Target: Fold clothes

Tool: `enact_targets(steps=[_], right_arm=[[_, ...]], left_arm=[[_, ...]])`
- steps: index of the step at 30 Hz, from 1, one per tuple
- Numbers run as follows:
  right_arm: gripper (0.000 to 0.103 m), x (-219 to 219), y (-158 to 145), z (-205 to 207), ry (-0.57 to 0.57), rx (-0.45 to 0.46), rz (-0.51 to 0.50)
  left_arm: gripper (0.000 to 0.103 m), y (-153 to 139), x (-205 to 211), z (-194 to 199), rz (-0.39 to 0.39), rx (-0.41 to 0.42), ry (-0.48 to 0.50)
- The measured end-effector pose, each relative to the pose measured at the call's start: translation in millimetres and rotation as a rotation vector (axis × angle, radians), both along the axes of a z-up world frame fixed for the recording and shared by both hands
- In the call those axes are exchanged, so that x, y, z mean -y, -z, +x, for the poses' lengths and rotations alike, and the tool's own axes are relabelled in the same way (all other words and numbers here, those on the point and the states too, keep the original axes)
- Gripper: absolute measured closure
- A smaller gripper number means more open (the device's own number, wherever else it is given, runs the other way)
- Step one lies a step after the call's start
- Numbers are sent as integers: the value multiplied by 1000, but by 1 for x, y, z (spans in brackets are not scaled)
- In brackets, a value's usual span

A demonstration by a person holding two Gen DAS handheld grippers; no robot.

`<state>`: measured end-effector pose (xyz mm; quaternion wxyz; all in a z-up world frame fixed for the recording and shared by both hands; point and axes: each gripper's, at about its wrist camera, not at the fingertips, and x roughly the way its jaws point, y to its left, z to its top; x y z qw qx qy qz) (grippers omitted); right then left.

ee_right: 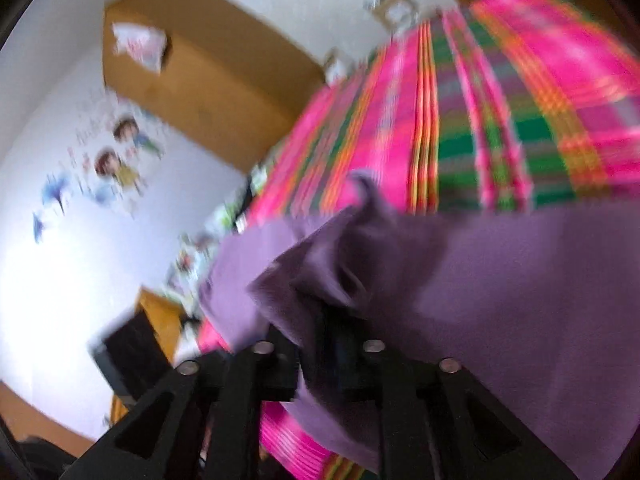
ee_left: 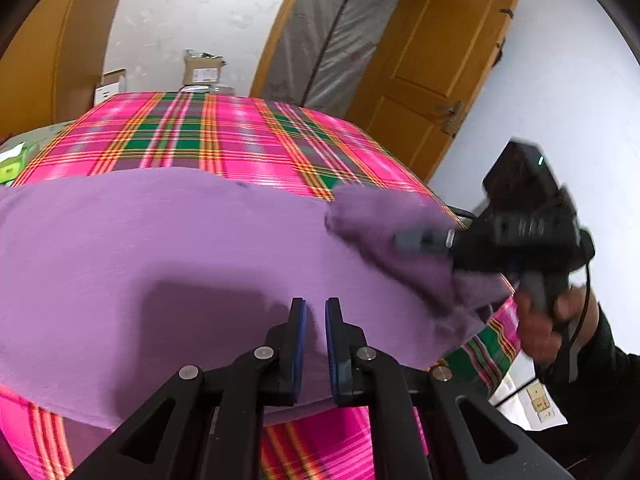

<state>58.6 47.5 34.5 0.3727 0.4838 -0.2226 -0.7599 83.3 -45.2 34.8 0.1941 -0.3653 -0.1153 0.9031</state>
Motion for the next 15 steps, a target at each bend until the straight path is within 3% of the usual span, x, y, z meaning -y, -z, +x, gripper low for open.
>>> enact_targets(steps=[3, 8, 11, 15], right_arm=[[65, 15, 11, 9, -68, 14, 24], [63, 15, 9, 26, -155, -7, -11], [63, -7, 2, 32, -122, -51, -49], [63, -42, -9, 37, 7, -164, -52]], left_arm=[[93, -2, 8, 2, 10, -1, -21], [82, -9, 11, 1, 58, -6, -22], [77, -14, 2, -5, 95, -10, -1], [72, -15, -16, -15, 119, -4, 42]])
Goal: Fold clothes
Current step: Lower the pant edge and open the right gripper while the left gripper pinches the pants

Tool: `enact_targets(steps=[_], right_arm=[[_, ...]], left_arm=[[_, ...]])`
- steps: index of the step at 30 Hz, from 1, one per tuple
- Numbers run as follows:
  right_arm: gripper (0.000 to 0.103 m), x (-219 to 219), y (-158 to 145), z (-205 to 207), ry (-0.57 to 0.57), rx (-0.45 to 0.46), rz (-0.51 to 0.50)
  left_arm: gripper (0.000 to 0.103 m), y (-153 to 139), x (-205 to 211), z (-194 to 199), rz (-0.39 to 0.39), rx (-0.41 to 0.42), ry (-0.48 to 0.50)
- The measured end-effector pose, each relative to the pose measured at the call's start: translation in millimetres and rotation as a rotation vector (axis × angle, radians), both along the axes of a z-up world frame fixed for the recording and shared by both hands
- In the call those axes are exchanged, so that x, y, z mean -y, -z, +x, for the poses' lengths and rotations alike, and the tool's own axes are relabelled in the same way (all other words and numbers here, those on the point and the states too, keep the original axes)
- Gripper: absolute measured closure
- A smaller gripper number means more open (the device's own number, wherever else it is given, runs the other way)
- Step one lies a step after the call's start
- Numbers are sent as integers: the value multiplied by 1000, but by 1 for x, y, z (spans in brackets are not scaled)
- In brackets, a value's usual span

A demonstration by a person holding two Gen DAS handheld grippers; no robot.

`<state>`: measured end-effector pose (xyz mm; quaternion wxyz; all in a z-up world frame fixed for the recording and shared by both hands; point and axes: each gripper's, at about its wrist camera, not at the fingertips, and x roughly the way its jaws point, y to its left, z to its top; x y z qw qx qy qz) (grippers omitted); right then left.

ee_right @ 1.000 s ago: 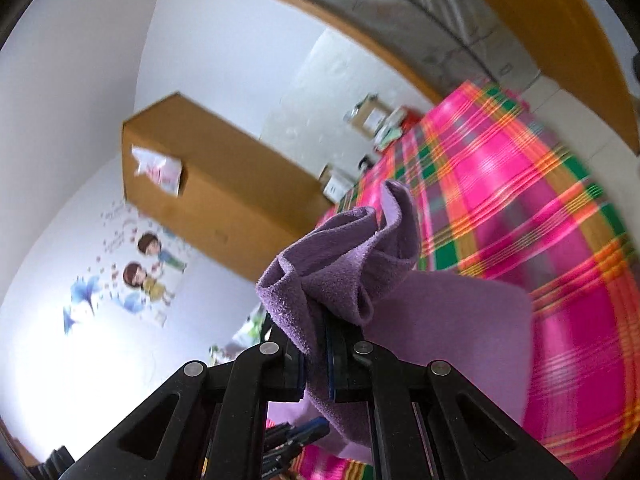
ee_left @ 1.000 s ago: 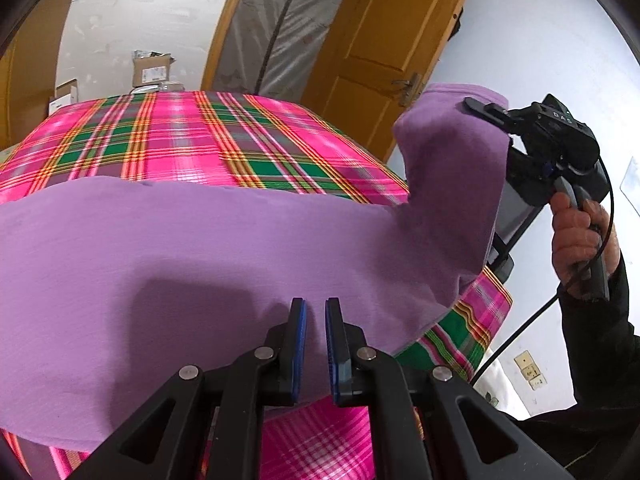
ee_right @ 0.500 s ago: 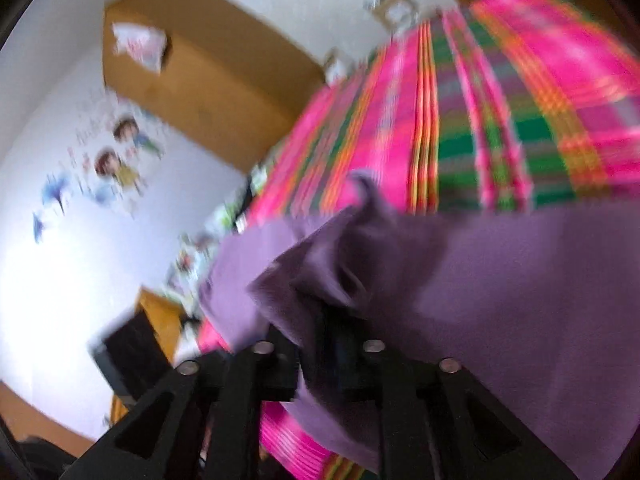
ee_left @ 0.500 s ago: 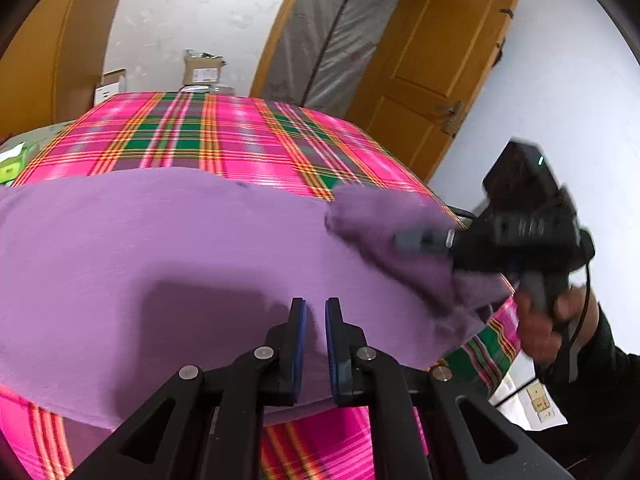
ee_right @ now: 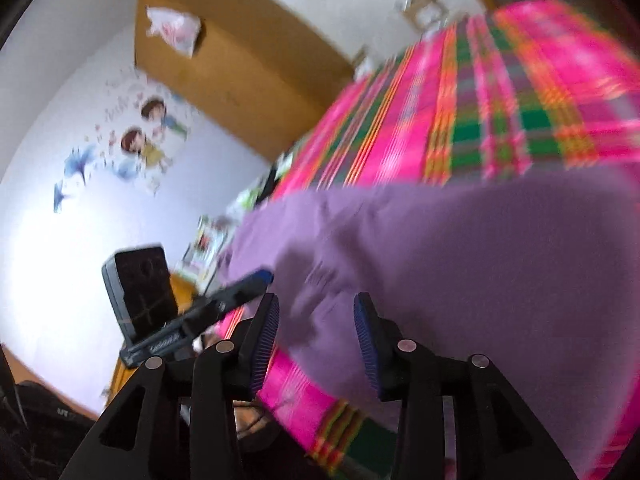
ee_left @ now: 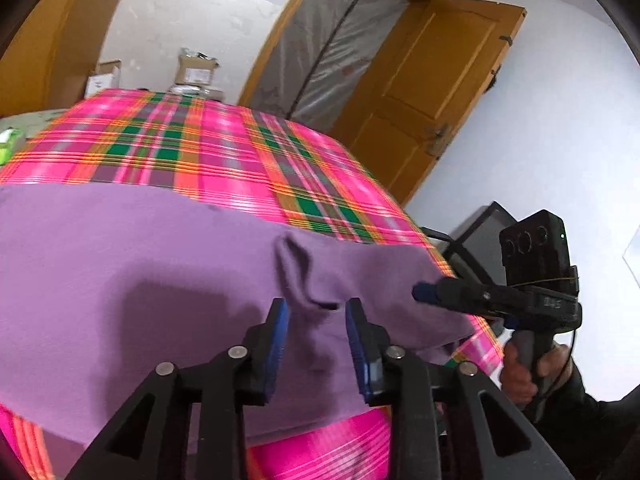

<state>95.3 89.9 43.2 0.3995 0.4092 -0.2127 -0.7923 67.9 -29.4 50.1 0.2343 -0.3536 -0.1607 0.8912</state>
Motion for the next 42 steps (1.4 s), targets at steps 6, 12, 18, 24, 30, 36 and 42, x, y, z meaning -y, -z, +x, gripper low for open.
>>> enact_targets(steps=[6, 12, 18, 24, 30, 36, 42], right_arm=[[62, -33, 10, 11, 92, -13, 72], [62, -60, 14, 27, 122, -27, 157], [62, -90, 9, 36, 230, -57, 163], [72, -94, 22, 29, 270, -13, 242], [90, -107, 23, 22, 303, -2, 274], [77, -114, 13, 20, 326, -27, 265], [73, -108, 9, 26, 274, -54, 288]], left_arm=[[72, 5, -29, -13, -100, -11, 25], [72, 4, -52, -14, -227, -68, 90], [74, 21, -55, -26, -264, 0, 104], [99, 17, -47, -16, -238, -24, 164], [99, 16, -18, 0, -196, -35, 202], [96, 12, -8, 8, -150, -33, 205], [78, -6, -17, 7, -121, -70, 173]])
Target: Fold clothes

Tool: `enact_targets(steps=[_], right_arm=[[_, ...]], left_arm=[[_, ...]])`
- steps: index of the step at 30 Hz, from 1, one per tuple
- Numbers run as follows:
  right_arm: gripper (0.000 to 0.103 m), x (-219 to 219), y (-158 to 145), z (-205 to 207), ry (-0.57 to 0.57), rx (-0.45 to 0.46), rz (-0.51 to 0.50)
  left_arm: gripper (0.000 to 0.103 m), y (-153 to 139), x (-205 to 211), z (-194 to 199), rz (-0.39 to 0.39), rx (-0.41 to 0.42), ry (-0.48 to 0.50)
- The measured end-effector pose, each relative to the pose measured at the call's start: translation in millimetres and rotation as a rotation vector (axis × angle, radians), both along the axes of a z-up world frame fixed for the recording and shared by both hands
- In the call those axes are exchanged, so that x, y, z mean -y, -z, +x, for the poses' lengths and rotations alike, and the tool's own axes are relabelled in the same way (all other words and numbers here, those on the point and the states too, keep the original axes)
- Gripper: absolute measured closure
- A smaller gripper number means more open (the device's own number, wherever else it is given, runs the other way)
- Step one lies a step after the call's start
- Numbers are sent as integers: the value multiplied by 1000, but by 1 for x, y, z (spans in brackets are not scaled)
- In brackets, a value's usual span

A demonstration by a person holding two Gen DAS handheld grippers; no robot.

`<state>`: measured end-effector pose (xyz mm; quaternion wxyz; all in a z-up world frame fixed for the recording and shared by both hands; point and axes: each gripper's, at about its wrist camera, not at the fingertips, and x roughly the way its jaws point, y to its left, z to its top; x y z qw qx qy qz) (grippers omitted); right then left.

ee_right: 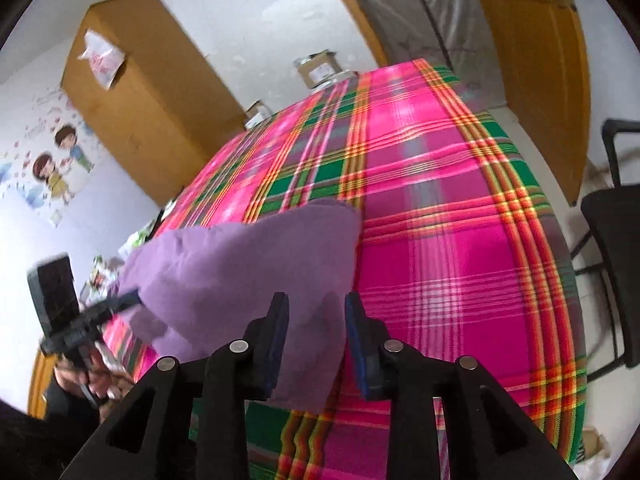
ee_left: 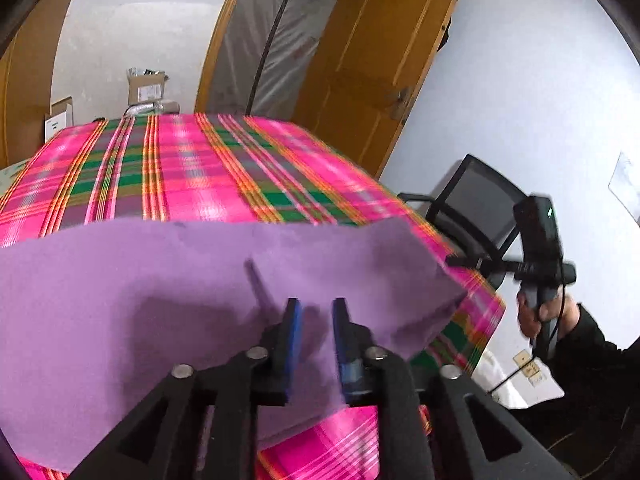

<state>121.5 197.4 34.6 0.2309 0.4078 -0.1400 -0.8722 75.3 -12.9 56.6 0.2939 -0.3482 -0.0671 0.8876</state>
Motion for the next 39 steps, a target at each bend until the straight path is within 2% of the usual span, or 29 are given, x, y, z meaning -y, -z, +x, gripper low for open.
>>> enact_targets(steps=[2, 5, 7, 12, 14, 17, 19, 25, 27, 29, 34, 35, 39], right_arm=[[73, 8, 8, 0, -39, 36, 65], [72, 11, 15, 4, -59, 41, 153], [69, 7, 13, 5, -50, 39, 163], [68, -1, -2, -1, -24, -7, 91], [68, -1, -6, -9, -14, -24, 67], [67, 2, -7, -28, 1, -30, 39], [67, 1, -4, -46, 9, -15, -5], [67, 4, 12, -74, 45, 64, -34], [85, 4, 16, -78, 57, 82, -27], [88, 2, 18, -77, 69, 78, -41], [87, -18, 30, -77, 82, 128, -151], [84, -20, 26, -75, 88, 121, -154], [82, -20, -2, -64, 111, -1, -129]], left_arm=[[75, 8, -10, -5, -35, 28, 22], [75, 30, -24, -13, -138, 95, 24], [75, 31, -19, -14, -114, 100, 2], [72, 20, 2, -29, -13, 91, -89], [72, 23, 9, -45, 41, 122, -115], [72, 31, 10, -68, 64, 171, -152], [72, 36, 7, -76, 91, 195, -138], [72, 38, -11, -85, 31, 188, -115], [72, 38, -14, -86, 12, 178, -112], [78, 38, -16, -87, 1, 168, -111], [79, 37, -16, -90, -20, 165, -123], [79, 36, -14, -89, -12, 164, -126], [79, 24, -4, -78, 16, 131, -159]])
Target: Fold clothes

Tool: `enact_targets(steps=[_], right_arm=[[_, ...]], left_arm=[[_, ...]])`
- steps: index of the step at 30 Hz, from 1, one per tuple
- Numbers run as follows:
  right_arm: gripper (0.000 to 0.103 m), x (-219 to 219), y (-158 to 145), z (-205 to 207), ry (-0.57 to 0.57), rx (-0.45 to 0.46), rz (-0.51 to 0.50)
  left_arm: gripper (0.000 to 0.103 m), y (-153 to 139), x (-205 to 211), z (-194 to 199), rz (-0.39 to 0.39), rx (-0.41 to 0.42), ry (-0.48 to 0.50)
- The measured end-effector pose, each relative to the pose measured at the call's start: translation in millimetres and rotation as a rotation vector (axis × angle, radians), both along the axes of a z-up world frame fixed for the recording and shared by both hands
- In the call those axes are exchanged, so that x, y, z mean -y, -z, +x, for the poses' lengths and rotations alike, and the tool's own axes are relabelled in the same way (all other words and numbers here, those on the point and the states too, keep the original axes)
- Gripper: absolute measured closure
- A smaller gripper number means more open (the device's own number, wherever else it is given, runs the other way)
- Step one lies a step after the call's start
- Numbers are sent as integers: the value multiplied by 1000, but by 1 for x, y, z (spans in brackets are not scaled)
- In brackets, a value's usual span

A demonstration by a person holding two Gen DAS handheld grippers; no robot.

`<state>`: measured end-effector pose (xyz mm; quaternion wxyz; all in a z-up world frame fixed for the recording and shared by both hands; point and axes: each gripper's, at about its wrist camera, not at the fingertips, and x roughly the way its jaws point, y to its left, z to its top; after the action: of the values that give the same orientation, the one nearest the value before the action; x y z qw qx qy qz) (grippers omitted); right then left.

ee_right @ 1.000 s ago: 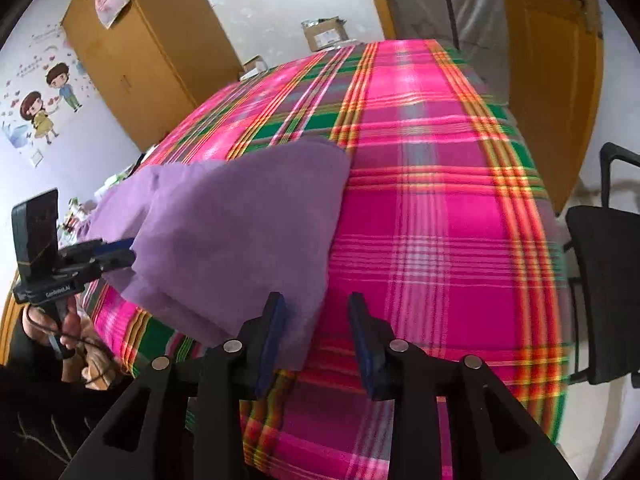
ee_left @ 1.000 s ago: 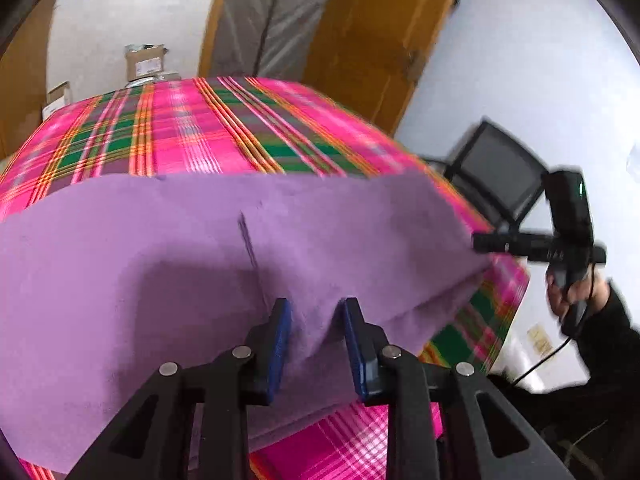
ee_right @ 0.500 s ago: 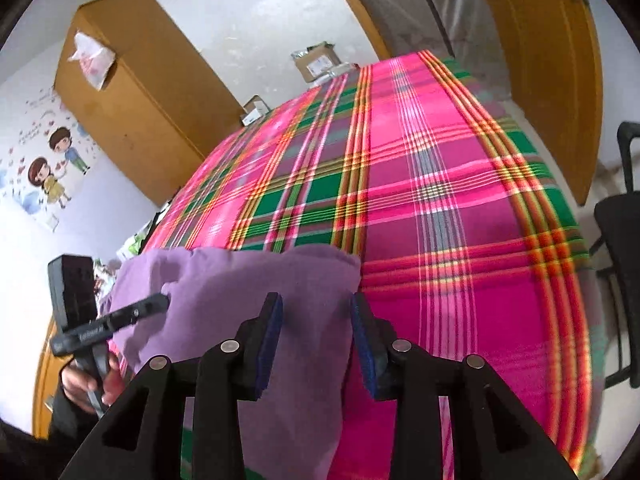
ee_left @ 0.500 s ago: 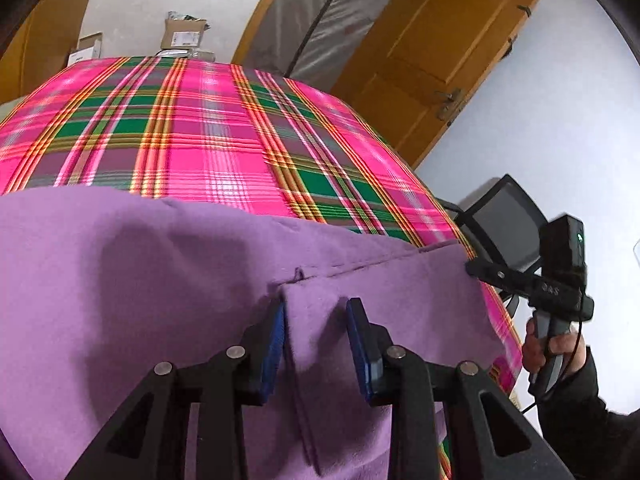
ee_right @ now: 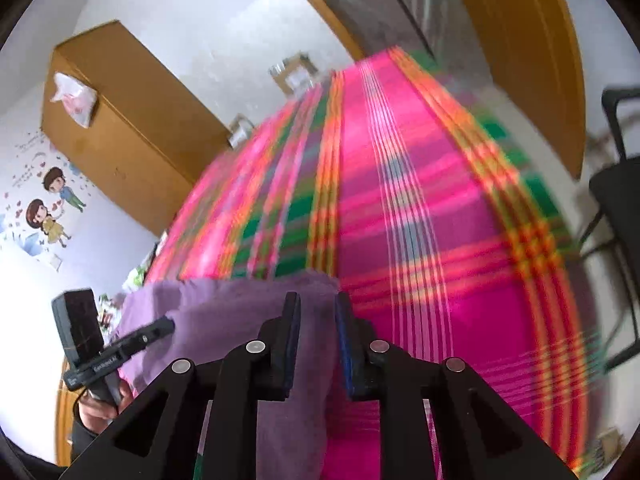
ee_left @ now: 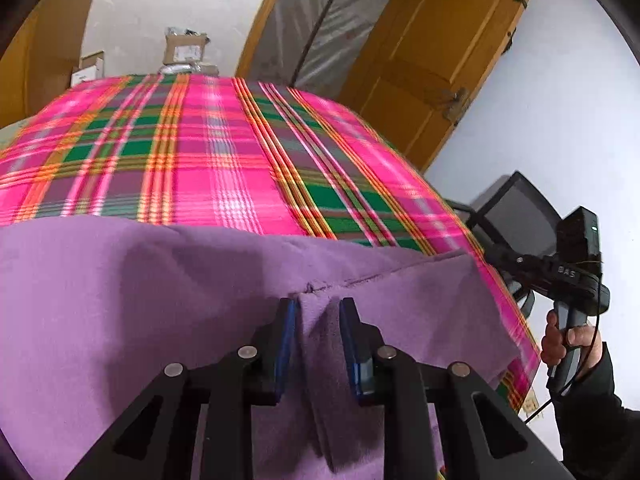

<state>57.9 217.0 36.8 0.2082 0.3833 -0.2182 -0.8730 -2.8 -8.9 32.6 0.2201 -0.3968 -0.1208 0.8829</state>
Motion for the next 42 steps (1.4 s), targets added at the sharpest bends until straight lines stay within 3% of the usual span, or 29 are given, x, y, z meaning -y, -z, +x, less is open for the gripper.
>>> enact_targets(steps=[3, 7, 9, 14, 15, 19, 24, 28, 36, 39, 42], right_arm=[[80, 14, -10, 2, -38, -51, 34], [83, 31, 6, -14, -71, 5, 86], [101, 26, 16, -23, -56, 45, 96], [103, 18, 16, -21, -54, 43, 88], [96, 18, 11, -14, -58, 23, 94], [94, 18, 0, 22, -111, -33, 109], [66, 23, 7, 83, -118, -36, 189], [65, 39, 12, 108, -124, -42, 300], [70, 43, 21, 106, -79, -29, 453], [70, 42, 13, 112, -72, -32, 464], [70, 42, -3, 118, -65, -99, 426]], left_arm=[[79, -10, -3, 6, 19, -26, 3], [79, -10, -21, 2, 1, -31, 51], [79, 0, -29, -6, -18, -7, 65], [82, 7, -30, -14, -1, 24, 61], [82, 5, -30, -10, -4, 19, 62], [82, 5, -28, 12, 3, 8, 82], [82, 4, -26, 34, 6, 1, 81], [81, 2, -33, 42, 8, -13, 111], [81, 12, -37, 47, -16, 3, 117], [81, 13, -36, 49, -14, 2, 114], [81, 11, -37, 49, -22, -9, 113]])
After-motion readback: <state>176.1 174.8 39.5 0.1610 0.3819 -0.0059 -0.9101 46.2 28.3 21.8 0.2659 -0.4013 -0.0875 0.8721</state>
